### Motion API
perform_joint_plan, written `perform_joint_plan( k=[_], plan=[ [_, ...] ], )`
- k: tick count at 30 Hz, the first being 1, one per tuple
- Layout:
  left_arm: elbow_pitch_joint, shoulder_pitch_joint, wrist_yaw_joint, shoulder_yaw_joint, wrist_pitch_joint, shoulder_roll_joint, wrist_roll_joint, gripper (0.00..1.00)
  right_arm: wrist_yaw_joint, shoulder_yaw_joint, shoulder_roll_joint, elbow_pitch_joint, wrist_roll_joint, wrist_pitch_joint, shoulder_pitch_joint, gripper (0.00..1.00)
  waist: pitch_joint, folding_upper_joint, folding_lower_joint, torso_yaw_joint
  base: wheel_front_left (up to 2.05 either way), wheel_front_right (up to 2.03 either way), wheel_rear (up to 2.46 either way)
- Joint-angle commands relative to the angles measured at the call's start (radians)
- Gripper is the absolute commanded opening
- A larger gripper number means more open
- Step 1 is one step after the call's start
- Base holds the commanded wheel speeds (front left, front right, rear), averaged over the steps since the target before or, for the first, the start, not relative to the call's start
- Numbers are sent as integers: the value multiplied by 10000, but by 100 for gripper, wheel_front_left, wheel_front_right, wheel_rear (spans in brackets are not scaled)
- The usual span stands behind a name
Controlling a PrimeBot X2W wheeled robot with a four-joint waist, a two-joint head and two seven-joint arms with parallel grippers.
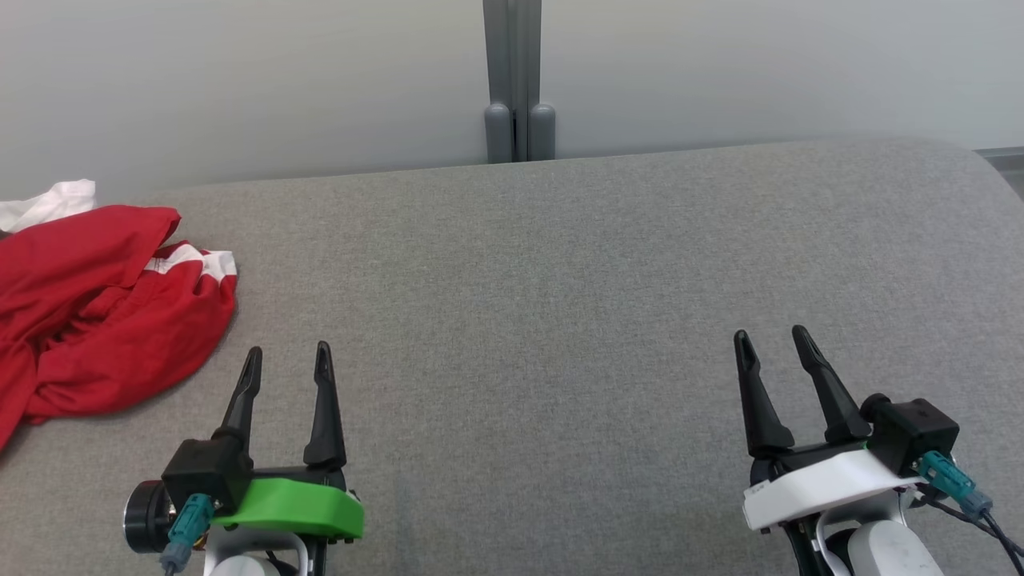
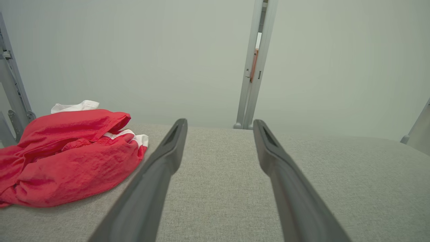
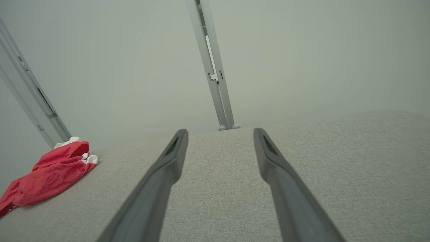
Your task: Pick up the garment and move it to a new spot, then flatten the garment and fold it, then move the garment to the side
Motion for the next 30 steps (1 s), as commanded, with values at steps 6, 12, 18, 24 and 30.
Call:
perform_joint_plan(
  k=[6,12,18,24,30],
  plan=[
    [37,17,86,-41,-186,48,415,100,27,56,-2,-126,-621,-161,117,100,34,0,0,12,0,0,0],
    [76,12,154,-122,-292,52,777,100,17,52,7,-142,-1029,-260,155,100,48,0,0,36,0,0,0],
    [97,18,199,-198,-396,57,1142,100,18,59,16,-158,-1454,-354,183,100,58,0,0,54,0,0,0],
    [156,-2,121,-168,-388,56,1087,100,18,55,14,-167,-1456,-350,147,100,93,0,0,81,0,0,0],
    [208,-24,111,-149,-388,56,1020,100,18,47,14,-156,-1427,-350,141,100,127,0,0,100,0,0,0]
  ],
)
